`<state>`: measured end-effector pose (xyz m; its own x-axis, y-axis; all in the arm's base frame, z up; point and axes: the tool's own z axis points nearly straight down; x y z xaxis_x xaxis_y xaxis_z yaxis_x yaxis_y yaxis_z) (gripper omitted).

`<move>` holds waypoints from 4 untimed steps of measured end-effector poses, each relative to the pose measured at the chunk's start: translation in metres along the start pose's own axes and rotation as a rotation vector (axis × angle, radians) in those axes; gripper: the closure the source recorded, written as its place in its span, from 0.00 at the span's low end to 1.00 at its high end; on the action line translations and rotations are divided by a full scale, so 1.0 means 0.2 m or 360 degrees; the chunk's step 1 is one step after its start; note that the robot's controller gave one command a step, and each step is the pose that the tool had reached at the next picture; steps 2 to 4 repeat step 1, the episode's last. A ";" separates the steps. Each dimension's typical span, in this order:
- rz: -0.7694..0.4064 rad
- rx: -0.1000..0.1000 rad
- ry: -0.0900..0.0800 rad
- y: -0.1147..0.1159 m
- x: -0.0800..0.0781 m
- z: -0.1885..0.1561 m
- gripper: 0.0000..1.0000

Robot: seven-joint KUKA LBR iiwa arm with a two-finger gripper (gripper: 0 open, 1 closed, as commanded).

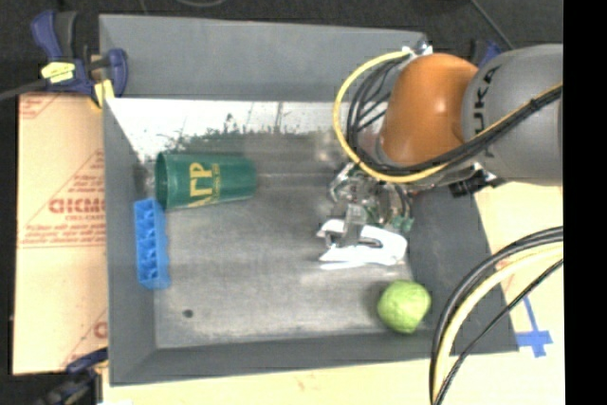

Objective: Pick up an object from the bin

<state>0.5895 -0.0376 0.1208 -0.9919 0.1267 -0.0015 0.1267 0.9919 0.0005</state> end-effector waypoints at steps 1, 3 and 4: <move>-0.0011 0.0000 0.0000 0.02 -0.04 -0.48 1.00; -0.0011 0.0000 0.0000 0.02 -0.04 -0.48 1.00; -0.0011 0.0000 0.0000 0.02 -0.04 -0.48 1.00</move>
Offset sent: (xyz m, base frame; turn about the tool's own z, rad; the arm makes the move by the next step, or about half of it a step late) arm 0.0000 0.0000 0.0000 0.0000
